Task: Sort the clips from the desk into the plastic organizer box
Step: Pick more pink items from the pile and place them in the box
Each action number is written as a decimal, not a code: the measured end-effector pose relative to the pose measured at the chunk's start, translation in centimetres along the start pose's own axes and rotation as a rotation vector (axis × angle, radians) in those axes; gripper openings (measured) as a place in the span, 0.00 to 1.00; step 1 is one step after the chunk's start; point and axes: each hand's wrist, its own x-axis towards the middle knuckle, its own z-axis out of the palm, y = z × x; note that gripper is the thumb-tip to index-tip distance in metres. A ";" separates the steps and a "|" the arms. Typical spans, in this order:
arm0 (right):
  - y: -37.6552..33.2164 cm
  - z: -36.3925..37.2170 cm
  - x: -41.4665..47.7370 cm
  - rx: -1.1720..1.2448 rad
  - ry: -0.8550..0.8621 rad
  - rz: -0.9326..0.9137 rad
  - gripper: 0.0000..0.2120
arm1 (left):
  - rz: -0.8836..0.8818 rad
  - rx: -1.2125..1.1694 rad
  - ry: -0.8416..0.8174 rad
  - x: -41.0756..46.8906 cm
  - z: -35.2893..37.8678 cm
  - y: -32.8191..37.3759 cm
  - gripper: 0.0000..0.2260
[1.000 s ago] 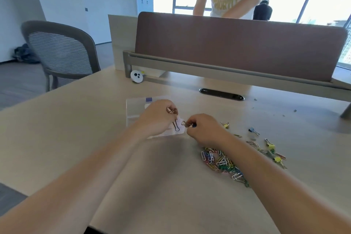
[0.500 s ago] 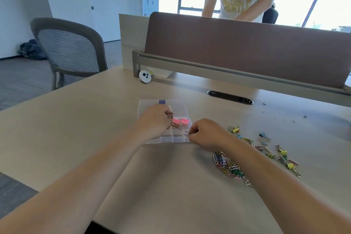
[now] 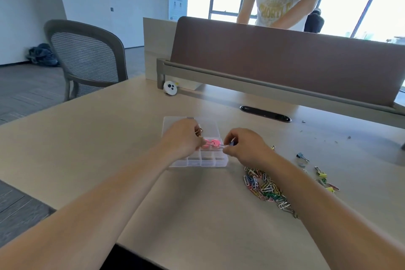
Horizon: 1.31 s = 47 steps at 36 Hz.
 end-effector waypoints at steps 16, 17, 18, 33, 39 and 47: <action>1.5 1.3 3.0 0.112 0.076 0.095 0.08 | 0.071 0.173 -0.046 1.4 2.0 1.1 0.09; 1.6 1.3 3.0 0.110 0.074 0.092 0.07 | 0.083 0.197 -0.049 1.4 2.0 1.3 0.10; 1.7 1.4 3.1 0.114 0.074 0.089 0.07 | 0.093 0.214 -0.051 1.3 2.1 1.4 0.11; 1.3 1.6 3.5 0.129 0.070 0.040 0.10 | 0.117 0.402 -0.072 2.5 2.6 0.9 0.07; 1.0 2.2 3.8 0.127 0.062 0.055 0.10 | 0.182 0.353 -0.065 2.1 1.7 0.1 0.05; 0.3 3.0 3.9 0.094 0.069 0.077 0.04 | 0.182 0.381 -0.186 1.6 2.0 -0.3 0.09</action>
